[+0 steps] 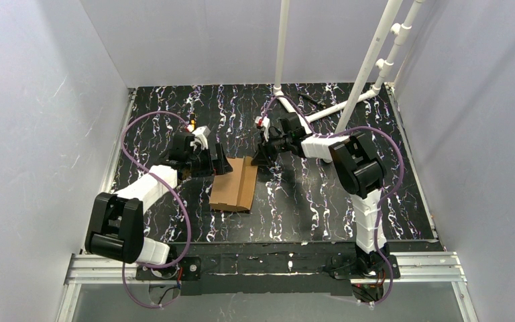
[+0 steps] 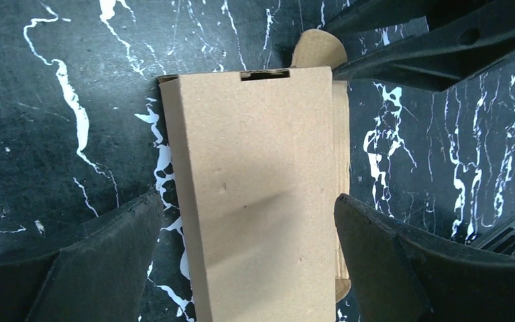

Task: Fold the paper box

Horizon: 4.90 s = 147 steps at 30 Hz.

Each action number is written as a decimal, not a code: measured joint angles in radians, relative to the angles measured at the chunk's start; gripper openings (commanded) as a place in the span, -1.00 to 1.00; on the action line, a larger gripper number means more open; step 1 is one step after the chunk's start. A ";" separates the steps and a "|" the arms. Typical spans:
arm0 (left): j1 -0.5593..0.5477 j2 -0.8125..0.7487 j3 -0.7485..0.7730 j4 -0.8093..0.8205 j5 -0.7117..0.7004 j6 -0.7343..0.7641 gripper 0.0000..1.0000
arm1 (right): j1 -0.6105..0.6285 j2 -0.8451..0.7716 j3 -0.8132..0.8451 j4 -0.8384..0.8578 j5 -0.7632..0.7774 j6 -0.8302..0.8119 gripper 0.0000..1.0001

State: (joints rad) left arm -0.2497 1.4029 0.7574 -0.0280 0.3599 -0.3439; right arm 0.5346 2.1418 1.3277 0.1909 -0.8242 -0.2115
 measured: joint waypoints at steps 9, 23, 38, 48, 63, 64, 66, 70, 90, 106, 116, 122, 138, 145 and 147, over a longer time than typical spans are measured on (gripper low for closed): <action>-0.080 0.023 0.010 0.003 -0.048 0.055 0.97 | -0.005 0.000 0.000 0.066 -0.035 0.058 -0.29; -0.081 0.034 0.013 -0.006 -0.064 0.078 0.97 | -0.009 0.000 -0.030 0.120 -0.074 0.079 -0.43; -0.081 0.076 0.056 -0.061 -0.087 0.090 0.76 | -0.018 0.000 -0.060 0.076 -0.078 -0.007 -0.63; -0.081 0.112 0.104 -0.109 -0.088 0.089 0.59 | -0.018 -0.023 -0.089 0.075 -0.105 -0.027 -0.67; -0.081 0.146 0.146 -0.156 -0.094 0.074 0.40 | 0.005 -0.060 -0.101 0.061 -0.103 -0.073 -0.85; -0.081 0.150 0.147 -0.157 -0.094 0.072 0.39 | 0.005 -0.060 -0.101 0.057 -0.098 -0.077 -0.86; -0.081 0.154 0.152 -0.161 -0.093 0.069 0.38 | 0.006 -0.060 -0.101 0.049 -0.093 -0.083 -0.86; -0.081 0.162 0.163 -0.169 -0.094 0.063 0.30 | 0.009 -0.062 -0.101 0.039 -0.086 -0.100 -0.90; -0.080 0.182 0.190 -0.198 -0.095 0.056 0.22 | 0.014 -0.073 -0.113 -0.001 -0.077 -0.179 -0.97; -0.072 0.206 0.218 -0.224 -0.057 0.103 0.19 | 0.028 -0.080 -0.094 -0.014 -0.043 -0.089 -0.97; -0.066 0.216 0.233 -0.237 -0.035 0.131 0.18 | 0.040 -0.080 -0.062 -0.038 -0.027 -0.031 -0.97; -0.066 0.235 0.253 -0.249 -0.018 0.142 0.18 | 0.057 -0.080 -0.034 -0.044 0.000 -0.006 -0.97; -0.059 0.239 0.254 -0.249 -0.009 0.092 0.24 | 0.056 -0.086 0.021 -0.175 0.029 -0.016 -0.44; -0.053 0.239 0.254 -0.249 -0.009 0.072 0.29 | 0.049 -0.144 0.021 -0.240 0.024 -0.036 -0.37; -0.053 0.239 0.254 -0.249 -0.009 0.071 0.31 | 0.048 -0.163 0.024 -0.261 0.024 -0.054 -0.37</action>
State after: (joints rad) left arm -0.3027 1.6421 1.0111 -0.2775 0.3511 -0.2733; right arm 0.5827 1.9793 1.3521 -0.0700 -0.7998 -0.2653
